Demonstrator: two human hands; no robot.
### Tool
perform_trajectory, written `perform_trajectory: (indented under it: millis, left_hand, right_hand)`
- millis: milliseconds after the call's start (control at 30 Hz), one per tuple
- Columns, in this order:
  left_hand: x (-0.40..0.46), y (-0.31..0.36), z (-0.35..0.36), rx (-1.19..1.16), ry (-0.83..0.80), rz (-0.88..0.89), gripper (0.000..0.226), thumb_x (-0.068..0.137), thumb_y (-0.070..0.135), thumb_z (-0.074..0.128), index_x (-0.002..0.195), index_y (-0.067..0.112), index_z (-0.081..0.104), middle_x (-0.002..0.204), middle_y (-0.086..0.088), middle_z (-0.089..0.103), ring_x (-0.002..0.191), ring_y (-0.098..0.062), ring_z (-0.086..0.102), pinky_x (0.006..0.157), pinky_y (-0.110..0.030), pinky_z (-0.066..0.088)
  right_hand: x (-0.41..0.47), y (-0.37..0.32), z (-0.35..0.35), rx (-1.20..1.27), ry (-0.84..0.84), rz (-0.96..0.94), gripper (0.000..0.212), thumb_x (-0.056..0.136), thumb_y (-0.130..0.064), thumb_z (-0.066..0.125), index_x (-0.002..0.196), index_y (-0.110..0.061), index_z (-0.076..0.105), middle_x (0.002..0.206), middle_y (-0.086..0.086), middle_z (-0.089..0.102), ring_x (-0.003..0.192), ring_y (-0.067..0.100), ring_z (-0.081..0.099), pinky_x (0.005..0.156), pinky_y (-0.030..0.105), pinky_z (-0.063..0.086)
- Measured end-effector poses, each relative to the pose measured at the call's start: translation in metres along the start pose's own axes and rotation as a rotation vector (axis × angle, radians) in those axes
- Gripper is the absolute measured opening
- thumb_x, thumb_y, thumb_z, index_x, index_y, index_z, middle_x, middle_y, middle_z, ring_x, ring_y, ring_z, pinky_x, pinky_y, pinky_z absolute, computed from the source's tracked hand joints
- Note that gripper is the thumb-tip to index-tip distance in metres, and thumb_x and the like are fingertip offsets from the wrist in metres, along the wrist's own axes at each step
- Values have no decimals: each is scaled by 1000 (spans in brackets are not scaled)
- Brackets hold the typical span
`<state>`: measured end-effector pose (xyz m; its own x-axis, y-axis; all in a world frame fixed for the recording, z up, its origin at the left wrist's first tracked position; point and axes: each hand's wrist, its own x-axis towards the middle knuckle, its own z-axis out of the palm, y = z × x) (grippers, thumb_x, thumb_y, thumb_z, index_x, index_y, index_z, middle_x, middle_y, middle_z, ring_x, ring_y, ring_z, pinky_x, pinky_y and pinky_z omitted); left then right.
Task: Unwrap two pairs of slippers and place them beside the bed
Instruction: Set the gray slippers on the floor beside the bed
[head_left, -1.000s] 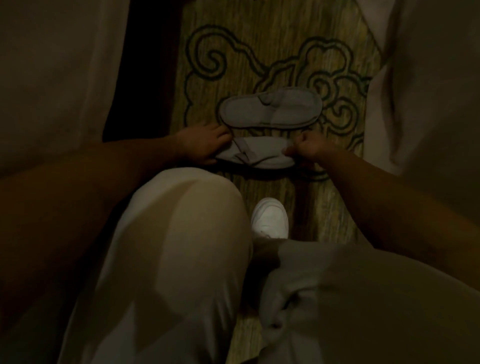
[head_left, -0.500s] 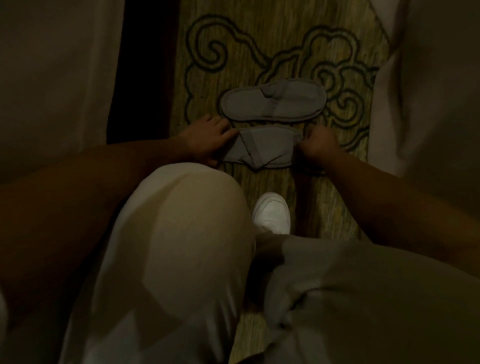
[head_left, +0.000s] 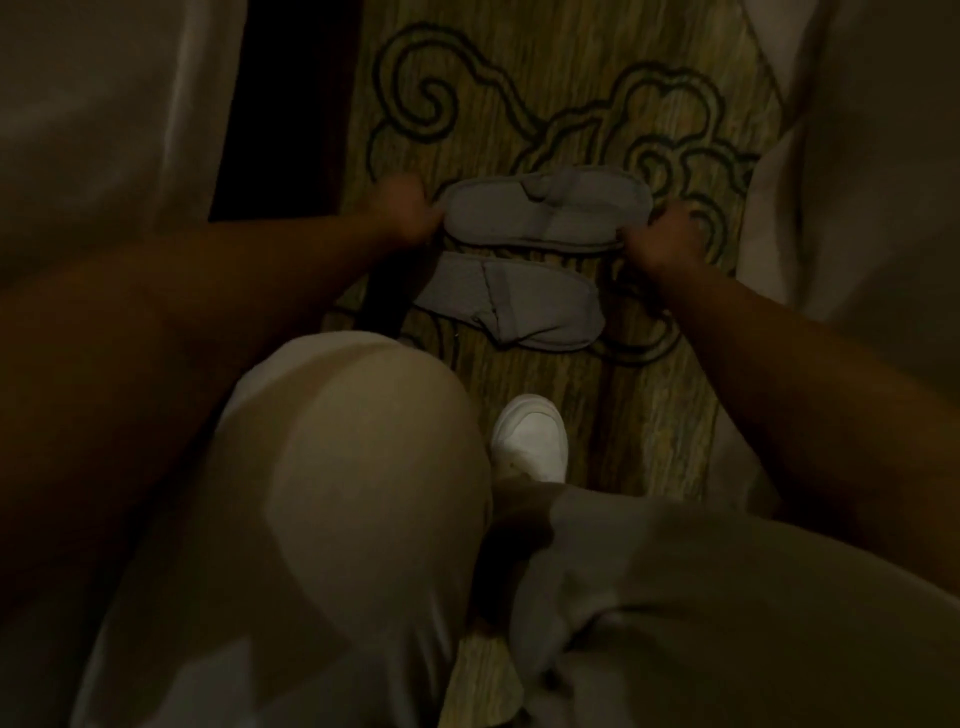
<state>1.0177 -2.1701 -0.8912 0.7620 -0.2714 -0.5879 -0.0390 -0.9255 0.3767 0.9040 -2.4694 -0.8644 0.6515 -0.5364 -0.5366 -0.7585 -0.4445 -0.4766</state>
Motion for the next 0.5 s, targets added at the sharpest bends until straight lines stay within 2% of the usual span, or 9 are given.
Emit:
perform_trajectory:
  millis: [100, 200, 300, 400, 433, 500]
  left_hand:
    - [5, 12, 2, -283, 4, -142, 40, 97, 30, 62, 123, 0, 65, 124, -22, 67, 112, -34, 65, 90, -38, 52]
    - [5, 16, 4, -460, -29, -231, 43, 94, 26, 68, 129, 4, 61, 127, -17, 65, 114, -31, 64, 94, -36, 54]
    - [11, 15, -4, -421, 80, -233, 36, 97, 21, 64, 128, 1, 59, 130, -16, 63, 120, -28, 60, 89, -25, 45]
    - [15, 12, -21, -280, 131, -205, 35, 103, 22, 55, 128, -1, 60, 134, -17, 63, 123, -28, 59, 93, -29, 44]
    - [15, 10, -25, -217, 111, -200, 36, 105, 22, 51, 130, -2, 60, 136, -17, 61, 125, -30, 58, 97, -32, 44]
    - [13, 5, -27, -75, 49, -213, 39, 106, 23, 49, 136, -1, 55, 143, -21, 55, 129, -34, 54, 105, -39, 42]
  right_hand:
    - [18, -15, -3, 130, -22, 109, 74, 84, -29, 76, 148, -10, 44, 145, 13, 56, 126, 30, 59, 96, 36, 53]
    - [24, -11, 2, 70, -65, 163, 69, 86, -26, 76, 146, -5, 48, 143, 17, 58, 125, 33, 60, 102, 45, 53]
    - [27, 3, 13, 22, -21, 83, 43, 90, -20, 71, 125, 4, 64, 128, 19, 67, 118, 31, 64, 103, 46, 52]
    - [24, -2, 24, 15, 29, -6, 30, 92, -22, 69, 110, 2, 68, 115, 13, 69, 106, 20, 62, 90, 32, 53]
    - [23, -3, 29, 18, 11, -12, 29, 91, -22, 70, 112, -2, 66, 113, 10, 66, 104, 19, 60, 86, 28, 50]
    - [22, -6, 33, 4, -27, 6, 41, 91, -20, 72, 125, -2, 59, 122, 12, 63, 109, 21, 58, 90, 29, 46]
